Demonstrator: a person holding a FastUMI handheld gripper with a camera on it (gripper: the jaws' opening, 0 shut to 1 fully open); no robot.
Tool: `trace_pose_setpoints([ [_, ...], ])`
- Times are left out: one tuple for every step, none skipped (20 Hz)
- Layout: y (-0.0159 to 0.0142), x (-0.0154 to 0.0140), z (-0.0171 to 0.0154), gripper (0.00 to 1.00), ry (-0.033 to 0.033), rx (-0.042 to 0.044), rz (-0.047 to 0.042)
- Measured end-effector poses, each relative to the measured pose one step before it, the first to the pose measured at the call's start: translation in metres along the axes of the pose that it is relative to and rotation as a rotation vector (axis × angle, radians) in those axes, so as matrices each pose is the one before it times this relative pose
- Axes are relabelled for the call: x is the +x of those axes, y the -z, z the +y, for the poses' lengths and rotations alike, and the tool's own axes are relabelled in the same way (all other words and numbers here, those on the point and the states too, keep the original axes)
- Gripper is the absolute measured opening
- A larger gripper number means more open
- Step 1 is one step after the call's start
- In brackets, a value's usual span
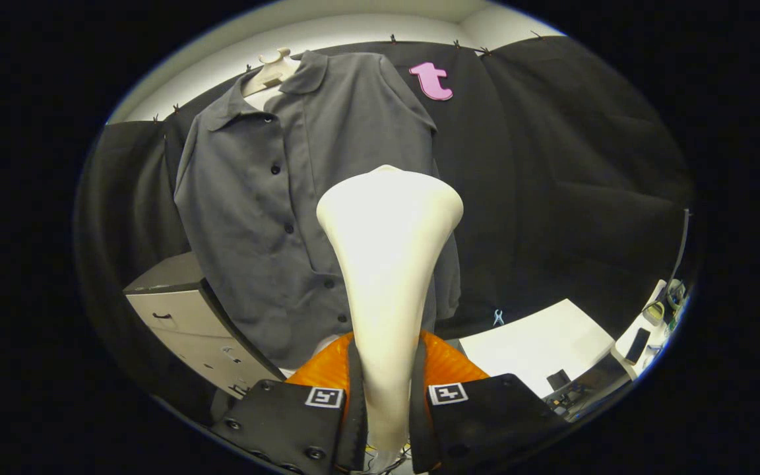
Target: Iron the clothes twice with a garment steamer, once on the left side and once on the right side.
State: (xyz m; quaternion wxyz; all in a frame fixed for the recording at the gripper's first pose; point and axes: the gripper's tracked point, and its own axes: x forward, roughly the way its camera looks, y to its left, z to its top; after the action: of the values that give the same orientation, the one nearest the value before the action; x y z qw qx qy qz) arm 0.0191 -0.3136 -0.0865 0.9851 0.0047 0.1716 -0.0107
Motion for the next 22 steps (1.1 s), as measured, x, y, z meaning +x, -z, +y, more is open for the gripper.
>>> trace_pose_setpoints([
  [-0.01400,-0.00542,0.00740,0.33,0.00204,-0.01274,-0.02519],
  [-0.01396,-0.00641,0.00682,0.34,-0.00072,-0.01172,-0.02640],
  [-0.01403,-0.00486,0.00807,0.33,-0.00366,-0.00514,-0.02528],
  [-0.01251,-0.00459,0.00855,0.33,-0.00667,-0.00502,-0.02068],
  [-0.01099,-0.00555,0.00705,0.33,-0.00259,-0.00326,-0.01481],
  [-0.00936,-0.00567,0.00682,0.33,-0.00098,-0.00297,-0.01697],
  [-0.01061,-0.00575,0.00773,0.33,-0.00143,-0.00348,-0.02644],
  [-0.00908,-0.00569,0.00648,0.33,0.00160,-0.00934,-0.01905],
  [-0.00573,-0.00517,0.00617,0.33,0.00479,-0.01090,-0.01907],
  [-0.00508,-0.00671,0.00512,0.33,0.00625,-0.00927,-0.01682],
  [-0.00405,-0.00722,0.00349,0.33,0.00431,0.00102,-0.01439],
  [-0.00434,-0.00551,0.00234,0.33,0.00672,0.01017,-0.01040],
  [-0.00270,-0.00496,0.00288,0.33,0.00757,0.01101,-0.01185],
  [-0.00220,-0.00500,-0.00103,0.33,0.01144,0.00756,-0.01076],
  [-0.00134,-0.00656,-0.00214,0.33,0.01346,0.00317,-0.00737],
  [-0.00156,-0.00627,-0.00175,0.33,0.00950,-0.00190,-0.01086],
  [-0.00039,-0.00567,-0.00100,0.33,0.00670,-0.00446,-0.00983],
  [-0.00106,-0.00570,-0.00052,0.33,0.00509,-0.00345,-0.01037],
  [-0.00054,-0.00507,0.00216,0.33,0.00086,0.00152,-0.00879],
  [-0.00153,-0.00392,0.00166,0.33,-0.00440,0.00176,-0.00899],
  [-0.00071,-0.00230,0.00225,0.33,-0.00191,-0.00065,-0.00635],
  [-0.00138,-0.00225,-0.00053,0.33,0.00154,-0.00121,-0.00802],
])
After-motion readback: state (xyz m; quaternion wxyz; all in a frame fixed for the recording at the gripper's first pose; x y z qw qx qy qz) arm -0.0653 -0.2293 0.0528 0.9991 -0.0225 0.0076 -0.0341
